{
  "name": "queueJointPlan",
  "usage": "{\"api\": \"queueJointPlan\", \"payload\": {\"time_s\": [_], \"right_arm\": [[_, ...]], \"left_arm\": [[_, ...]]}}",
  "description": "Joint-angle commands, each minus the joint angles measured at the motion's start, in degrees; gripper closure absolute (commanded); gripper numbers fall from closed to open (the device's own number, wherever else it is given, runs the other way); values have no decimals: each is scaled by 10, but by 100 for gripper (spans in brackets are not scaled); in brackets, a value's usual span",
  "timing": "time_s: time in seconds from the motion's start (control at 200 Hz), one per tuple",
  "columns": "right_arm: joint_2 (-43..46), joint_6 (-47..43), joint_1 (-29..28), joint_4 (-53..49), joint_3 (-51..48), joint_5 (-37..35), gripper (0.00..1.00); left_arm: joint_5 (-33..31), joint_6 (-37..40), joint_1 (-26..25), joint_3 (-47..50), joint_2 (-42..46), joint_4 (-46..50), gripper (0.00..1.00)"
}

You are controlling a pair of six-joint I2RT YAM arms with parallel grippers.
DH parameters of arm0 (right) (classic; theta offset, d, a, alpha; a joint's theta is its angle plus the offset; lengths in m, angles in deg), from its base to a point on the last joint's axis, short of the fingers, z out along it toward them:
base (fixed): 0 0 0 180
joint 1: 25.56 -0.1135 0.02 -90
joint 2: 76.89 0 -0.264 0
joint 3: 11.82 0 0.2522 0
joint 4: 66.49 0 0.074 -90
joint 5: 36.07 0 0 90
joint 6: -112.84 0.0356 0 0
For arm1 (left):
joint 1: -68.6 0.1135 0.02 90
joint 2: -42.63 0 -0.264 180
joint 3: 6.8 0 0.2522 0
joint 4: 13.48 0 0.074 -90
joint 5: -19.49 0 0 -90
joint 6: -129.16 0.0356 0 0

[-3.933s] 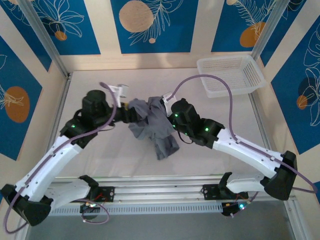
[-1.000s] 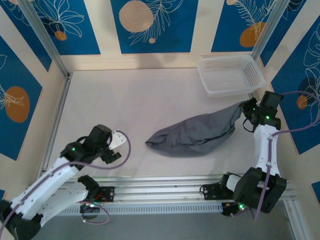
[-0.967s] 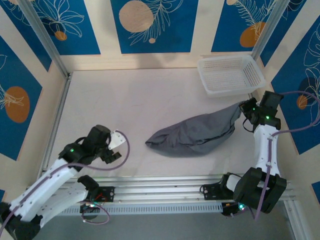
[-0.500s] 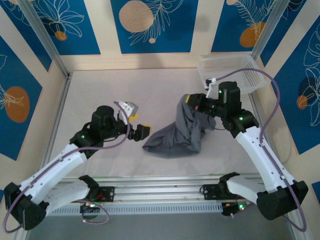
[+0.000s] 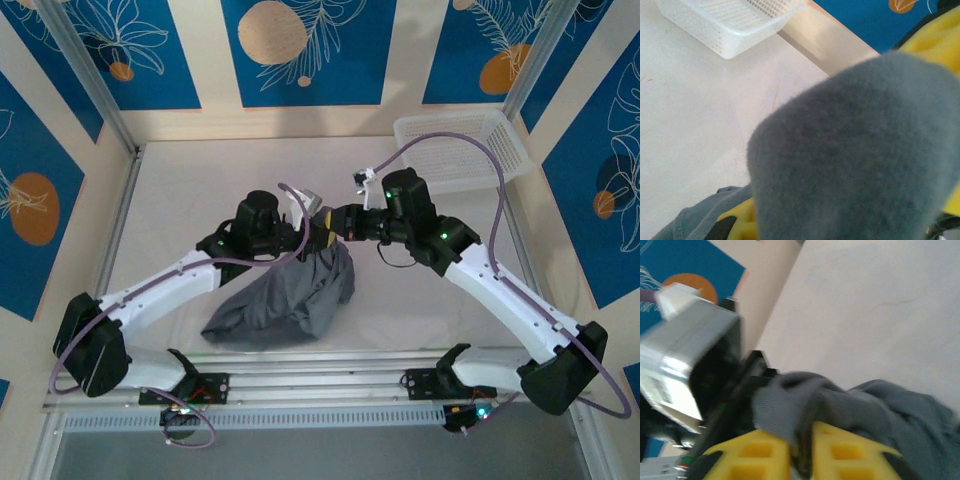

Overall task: Fold the inside-out t-shirt
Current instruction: Turn the T-shirt inside out at the center of the table.

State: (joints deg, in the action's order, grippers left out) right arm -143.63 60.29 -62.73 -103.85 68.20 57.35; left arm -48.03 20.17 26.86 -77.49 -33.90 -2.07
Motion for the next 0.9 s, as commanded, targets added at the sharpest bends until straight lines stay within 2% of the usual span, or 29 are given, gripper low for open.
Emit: {"api": "queueJointPlan", "payload": {"time_s": [0.0, 0.075, 0.195, 0.24, 0.305, 0.34, 0.38, 0.42, 0.47, 0.49, 0.565, 0.675, 0.76, 0.86, 0.895], "right_arm": [[67, -7, 6, -18, -54, -82, 63], [118, 2, 12, 17, -124, -93, 54], [155, 39, 10, 133, -233, -44, 23], [144, 54, 6, 177, -256, -11, 19], [110, 70, -4, 215, -266, 7, 19], [88, 75, -9, 222, -263, 9, 22], [63, 79, -10, 228, -259, 8, 33], [44, 86, -7, 225, -257, -1, 55], [32, 97, 0, 212, -259, -27, 90], [31, 103, 3, 204, -264, -45, 100], [45, 151, 24, 162, -302, -130, 100], [80, 221, 67, 141, -398, -182, 100], [115, 248, 84, 113, -443, -179, 100], [156, 229, 78, 83, -447, -167, 100], [169, 210, 76, 87, -443, -149, 94]], "left_arm": [[-24, -8, 8, 15, 37, -20, 100], [-24, -10, 10, 21, 52, -12, 100], [-15, -25, 11, 26, 67, -19, 100], [-9, -31, 10, 23, 68, -21, 100], [-1, -37, 11, 16, 67, -24, 100], [4, -41, 10, 12, 66, -27, 100], [8, -42, 11, 5, 64, -24, 100], [9, -41, 10, -2, 63, -17, 100], [-1, -36, 13, -12, 68, 4, 100], [-6, -34, 17, -16, 71, 11, 100], [-6, -53, 54, -32, 87, 27, 100], [11, -93, 141, -58, 118, 47, 100], [7, -71, 173, -88, 139, 84, 100], [7, -55, 179, -93, 157, 90, 100], [21, -55, 179, -84, 160, 76, 100]]}}
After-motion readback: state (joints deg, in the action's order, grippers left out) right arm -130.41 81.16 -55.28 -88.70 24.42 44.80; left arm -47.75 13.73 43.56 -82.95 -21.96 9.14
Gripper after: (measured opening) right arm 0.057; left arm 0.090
